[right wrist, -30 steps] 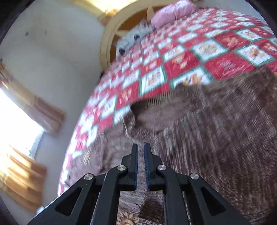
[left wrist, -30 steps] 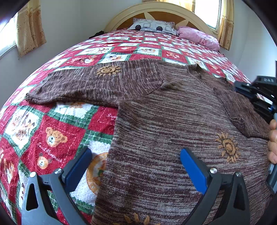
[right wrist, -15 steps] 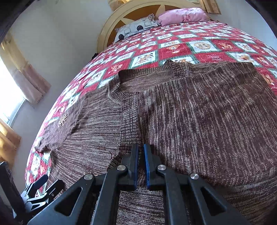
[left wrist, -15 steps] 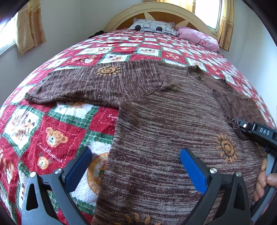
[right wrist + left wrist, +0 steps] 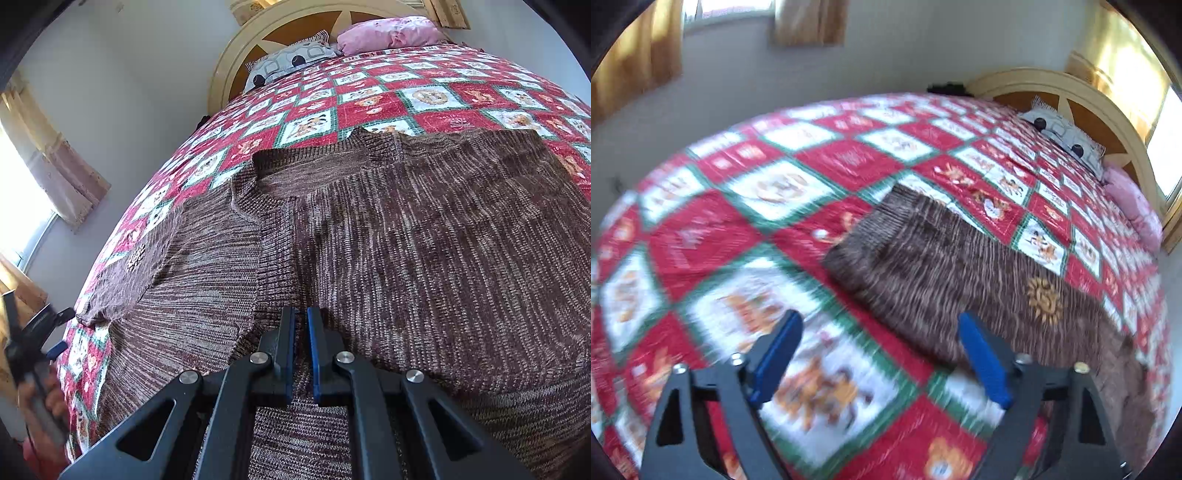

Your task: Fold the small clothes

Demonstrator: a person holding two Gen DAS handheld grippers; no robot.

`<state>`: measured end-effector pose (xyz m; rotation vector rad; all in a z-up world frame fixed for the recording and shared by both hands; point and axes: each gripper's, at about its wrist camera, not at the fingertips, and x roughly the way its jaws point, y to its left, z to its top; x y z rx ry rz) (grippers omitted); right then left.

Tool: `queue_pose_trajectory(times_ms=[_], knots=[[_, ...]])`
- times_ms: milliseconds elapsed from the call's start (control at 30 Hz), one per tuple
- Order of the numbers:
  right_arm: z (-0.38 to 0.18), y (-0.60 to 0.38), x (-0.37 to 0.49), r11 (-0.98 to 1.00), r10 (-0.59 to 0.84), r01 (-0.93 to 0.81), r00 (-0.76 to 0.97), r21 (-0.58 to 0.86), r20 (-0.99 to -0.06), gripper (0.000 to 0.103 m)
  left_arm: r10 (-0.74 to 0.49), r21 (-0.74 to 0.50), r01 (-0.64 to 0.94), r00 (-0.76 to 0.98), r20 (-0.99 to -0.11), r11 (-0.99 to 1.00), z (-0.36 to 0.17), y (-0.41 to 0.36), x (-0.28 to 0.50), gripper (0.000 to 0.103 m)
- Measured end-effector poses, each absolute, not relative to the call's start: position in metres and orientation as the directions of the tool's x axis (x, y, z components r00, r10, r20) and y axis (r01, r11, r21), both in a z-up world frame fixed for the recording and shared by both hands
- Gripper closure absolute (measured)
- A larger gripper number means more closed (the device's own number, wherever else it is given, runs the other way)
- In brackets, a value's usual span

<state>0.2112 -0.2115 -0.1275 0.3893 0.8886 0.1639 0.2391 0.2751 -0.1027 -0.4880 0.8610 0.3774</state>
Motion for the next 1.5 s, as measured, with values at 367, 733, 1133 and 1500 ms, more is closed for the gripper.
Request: queue_pose_trajectory(times_ms=[367, 733, 1133, 1500], knots=[[-0.128, -0.211, 0.212, 0.916, 0.302, 0.021, 0.623, 0.402, -0.721, 0.096, 0.098, -0.296, -0.485, 0.634, -0.767, 0.823, -0.118, 0.275, 0.261, 0.091], [-0.125, -0.212, 0.21, 0.913, 0.304, 0.02, 0.634, 0.408, -0.712, 0.096, 0.035, -0.233, -0.236, 0.769, -0.638, 0.944, -0.049, 0.194, 0.274, 0.095], [-0.103, -0.252, 0.166, 0.875, 0.239, 0.128, 0.724, 0.466, -0.647, 0.096, -0.216, -0.012, 0.274, 0.729, -0.65, 0.962, -0.076, -0.037, 0.214, 0.095], [-0.101, -0.249, 0.162, 0.863, 0.301, 0.088, 0.702, 0.498, -0.645, 0.096, -0.256, -0.066, 0.298, 0.662, -0.704, 0.952, -0.082, -0.009, 0.183, 0.02]])
